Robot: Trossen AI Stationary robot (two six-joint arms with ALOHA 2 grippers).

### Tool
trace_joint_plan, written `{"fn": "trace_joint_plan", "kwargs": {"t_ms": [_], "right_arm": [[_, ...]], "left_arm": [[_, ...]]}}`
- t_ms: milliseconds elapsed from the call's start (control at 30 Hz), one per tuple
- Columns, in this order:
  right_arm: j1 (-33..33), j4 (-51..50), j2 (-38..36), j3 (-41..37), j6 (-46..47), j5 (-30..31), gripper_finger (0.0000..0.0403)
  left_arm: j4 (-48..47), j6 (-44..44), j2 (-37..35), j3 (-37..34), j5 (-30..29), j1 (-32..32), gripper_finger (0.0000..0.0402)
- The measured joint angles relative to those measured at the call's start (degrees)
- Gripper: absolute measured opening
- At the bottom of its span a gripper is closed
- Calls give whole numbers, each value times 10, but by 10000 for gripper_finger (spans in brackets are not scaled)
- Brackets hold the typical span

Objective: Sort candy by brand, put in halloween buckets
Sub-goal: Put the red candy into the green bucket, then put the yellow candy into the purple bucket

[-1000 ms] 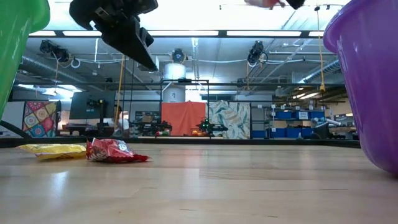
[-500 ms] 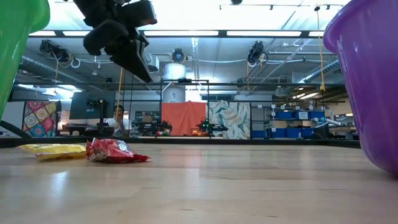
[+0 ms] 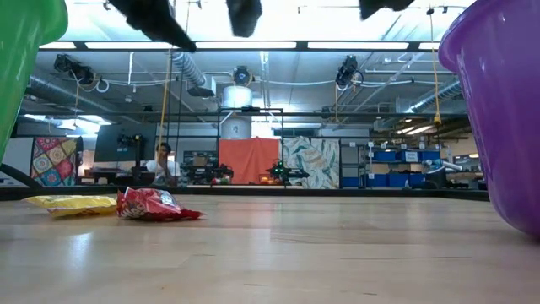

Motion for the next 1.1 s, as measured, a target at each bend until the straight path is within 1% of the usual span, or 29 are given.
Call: {"fn": "trace_joint_plan", "kwargs": {"t_ms": [67, 300, 467, 633, 767, 900, 1100], "right_arm": [[-8, 24, 26, 19, 7, -30, 8], [-17, 17, 125, 138, 8, -123, 8], [-22, 13, 189, 206, 12, -162, 8], [-30, 13, 243, 265, 29, -173, 8], [-33, 11, 276, 300, 27, -197, 11], [-32, 7, 286, 310, 23, -226, 35], [-35, 13, 280, 311, 13, -222, 106]], "left_arm": [[17, -9, -4, 0, 2, 0, 19], [7, -8, 1, 0, 2, 0, 19], [2, -2, -12, 0, 2, 0, 19], [-6, -1, -16, 0, 2, 0, 19], [-14, -2, -16, 0, 2, 0, 19], [-25, -6, -16, 0, 2, 0, 19], [-40, -9, -16, 0, 2, 0, 19]]}}
